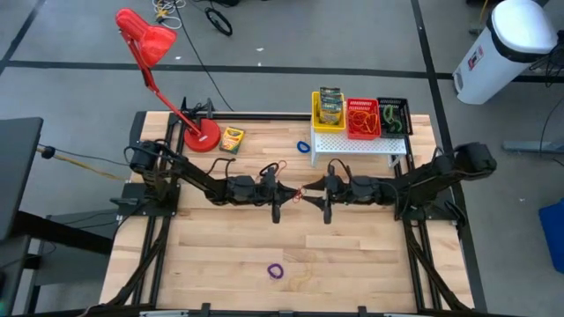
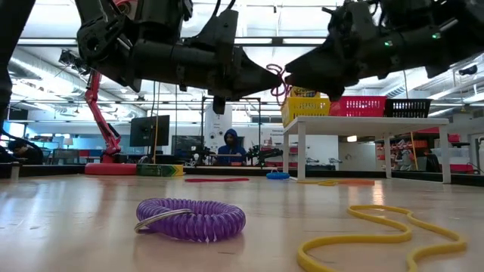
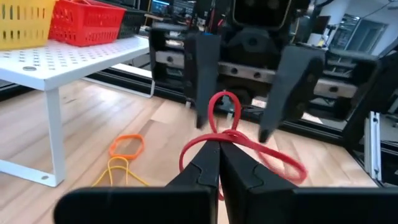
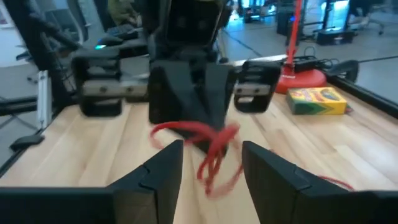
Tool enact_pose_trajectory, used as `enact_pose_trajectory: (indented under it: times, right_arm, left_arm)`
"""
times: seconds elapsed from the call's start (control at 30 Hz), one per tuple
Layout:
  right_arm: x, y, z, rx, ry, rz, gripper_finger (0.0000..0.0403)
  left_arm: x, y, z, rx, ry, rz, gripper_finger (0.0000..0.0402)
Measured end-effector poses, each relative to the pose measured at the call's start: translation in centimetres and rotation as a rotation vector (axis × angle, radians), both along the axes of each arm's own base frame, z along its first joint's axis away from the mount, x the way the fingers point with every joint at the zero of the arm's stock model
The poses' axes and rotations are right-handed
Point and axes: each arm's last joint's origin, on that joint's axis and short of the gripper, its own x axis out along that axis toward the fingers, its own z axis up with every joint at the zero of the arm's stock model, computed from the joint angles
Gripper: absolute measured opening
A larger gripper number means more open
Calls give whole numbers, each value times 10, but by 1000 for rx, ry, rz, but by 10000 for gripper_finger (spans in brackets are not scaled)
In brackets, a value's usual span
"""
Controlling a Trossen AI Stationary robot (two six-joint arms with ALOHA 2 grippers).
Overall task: Pick & Place Office Desk Supplies
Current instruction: Put the red rubber band on the red basket
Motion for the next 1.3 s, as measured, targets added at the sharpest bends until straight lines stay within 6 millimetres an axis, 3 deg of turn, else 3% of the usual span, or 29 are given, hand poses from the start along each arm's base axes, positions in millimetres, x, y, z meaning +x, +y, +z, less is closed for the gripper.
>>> enact_pose_trajectory:
  times: [0.17,0.43,0.67,0.87,1.3]
  right_arm:
    - [3,-3,3,-3,-10,-56,147]
    - [3,-3,2,-46,3,-38,11]
    - [3,-2,1,-63,18,-28,6]
    - [2,-2,-3,-80,53,-26,4]
    - [2,-4,-1,-89,43,-80,1]
  left_arm:
    - [0,-1,-1,0,11,-27,7]
    - [0,-2,-1,-7,9,-54,14]
    - [-6,-1,6,-9,120,-69,73]
    - [-30,-1,25,63,142,-23,116]
    - [-109,12,-13,95,4,52,119]
